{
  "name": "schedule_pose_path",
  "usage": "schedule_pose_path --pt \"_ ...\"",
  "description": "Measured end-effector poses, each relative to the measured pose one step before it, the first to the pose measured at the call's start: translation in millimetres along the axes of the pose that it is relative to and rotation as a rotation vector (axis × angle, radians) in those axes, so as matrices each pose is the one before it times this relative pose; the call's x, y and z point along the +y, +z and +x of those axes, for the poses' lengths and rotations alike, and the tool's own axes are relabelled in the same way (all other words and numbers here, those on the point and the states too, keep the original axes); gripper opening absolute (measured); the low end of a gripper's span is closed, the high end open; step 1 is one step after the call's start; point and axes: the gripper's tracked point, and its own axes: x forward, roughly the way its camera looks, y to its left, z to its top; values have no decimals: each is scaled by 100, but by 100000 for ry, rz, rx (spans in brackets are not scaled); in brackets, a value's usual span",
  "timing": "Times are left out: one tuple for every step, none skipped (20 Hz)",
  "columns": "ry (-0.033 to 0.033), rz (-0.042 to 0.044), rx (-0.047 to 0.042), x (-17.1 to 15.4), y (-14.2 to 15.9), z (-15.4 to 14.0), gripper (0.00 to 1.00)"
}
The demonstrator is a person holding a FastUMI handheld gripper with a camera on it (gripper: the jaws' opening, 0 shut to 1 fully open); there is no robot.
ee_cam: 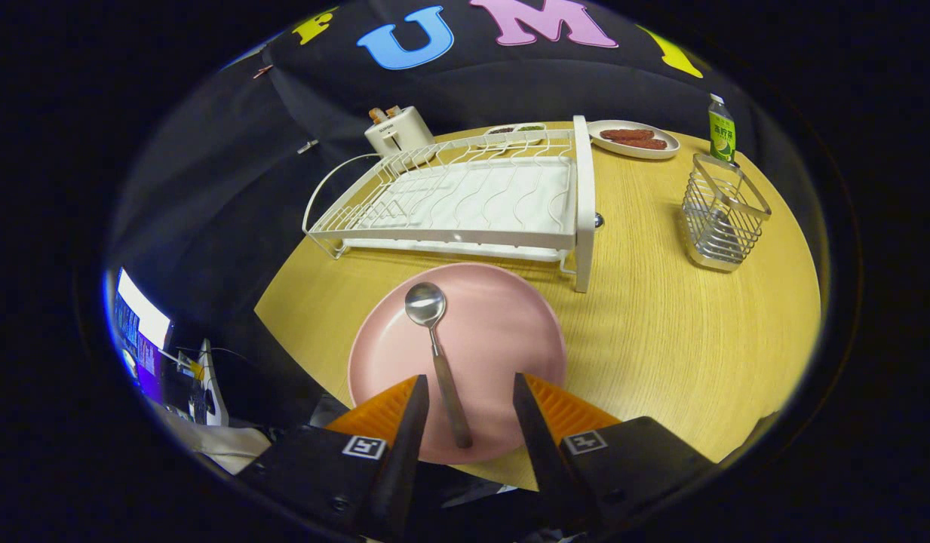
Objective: Take the plate from the dish rack, then take the spoon from the basket and place it into the plate.
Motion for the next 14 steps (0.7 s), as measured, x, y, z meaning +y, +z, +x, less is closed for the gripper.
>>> schedule_pose_path --pt "-1100 127 -583 -41 334 -392 84" --pt "-902 429 -1081 36 668 -339 88" --pt "-655 587 -1563 258 810 -529 93" --pt "-605 1 -1979 236 1014 -528 96" --pt "-1156 -555 -2628 78 1159 -697 98" --pt "-975 -1135 -2940 185 1334 -542 99" --pt "-759 -1440 -3056 223 1362 -668 99" --pt "-1252 -1758 -2846 70 1476 -675 99" --pt "-1425 -2079 -3297 -106 1627 -634 99" --pt "-1290 -2022 -3698 -92 1908 -704 99" --pt "-1184 -1718 -3795 -35 1879 -677 99" --pt "-1479 -1695 -3856 -195 2104 -584 99" --pt "-1676 -1709 -3627 -323 2015 -523 99" --pt "-1457 -1797 -3980 -355 2173 -480 99"
